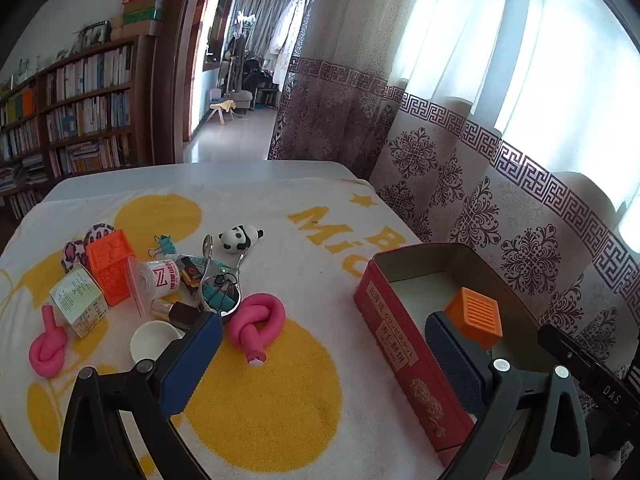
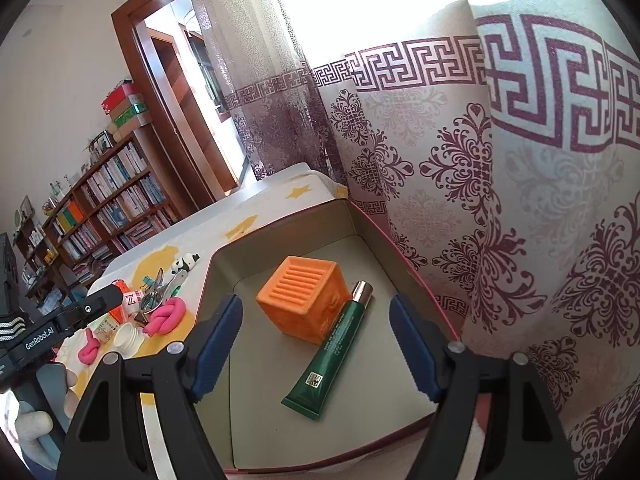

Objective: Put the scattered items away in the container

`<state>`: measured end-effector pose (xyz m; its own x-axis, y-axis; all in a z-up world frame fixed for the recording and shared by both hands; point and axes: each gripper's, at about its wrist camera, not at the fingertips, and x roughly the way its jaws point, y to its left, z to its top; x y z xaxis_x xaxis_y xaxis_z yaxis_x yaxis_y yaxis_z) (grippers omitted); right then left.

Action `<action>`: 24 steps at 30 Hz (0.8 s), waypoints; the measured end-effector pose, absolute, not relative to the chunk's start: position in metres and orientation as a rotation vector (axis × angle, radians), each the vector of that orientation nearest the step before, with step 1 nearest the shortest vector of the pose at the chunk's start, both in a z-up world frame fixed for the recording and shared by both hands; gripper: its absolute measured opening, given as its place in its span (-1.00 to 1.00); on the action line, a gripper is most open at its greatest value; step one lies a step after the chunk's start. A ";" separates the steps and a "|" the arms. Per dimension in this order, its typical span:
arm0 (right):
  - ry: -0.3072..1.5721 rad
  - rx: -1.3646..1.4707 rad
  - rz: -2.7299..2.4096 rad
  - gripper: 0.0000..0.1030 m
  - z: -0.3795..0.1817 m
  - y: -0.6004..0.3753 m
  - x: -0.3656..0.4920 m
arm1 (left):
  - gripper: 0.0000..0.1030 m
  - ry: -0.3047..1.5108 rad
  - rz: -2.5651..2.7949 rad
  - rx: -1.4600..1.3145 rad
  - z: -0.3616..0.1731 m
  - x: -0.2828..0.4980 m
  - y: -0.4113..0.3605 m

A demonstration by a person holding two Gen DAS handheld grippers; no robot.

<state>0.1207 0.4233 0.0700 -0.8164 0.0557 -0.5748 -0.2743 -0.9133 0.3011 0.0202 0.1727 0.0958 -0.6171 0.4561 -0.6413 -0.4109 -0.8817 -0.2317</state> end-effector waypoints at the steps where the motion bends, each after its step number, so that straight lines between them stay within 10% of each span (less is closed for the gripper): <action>1: 0.553 -0.864 2.784 0.55 0.070 0.421 0.121 | 0.99 -0.087 2.456 -1.009 0.094 0.019 0.173; 24: 0.470 -0.985 2.910 0.83 0.068 0.347 0.103 | 0.99 -0.273 2.669 -1.121 0.068 -0.005 0.051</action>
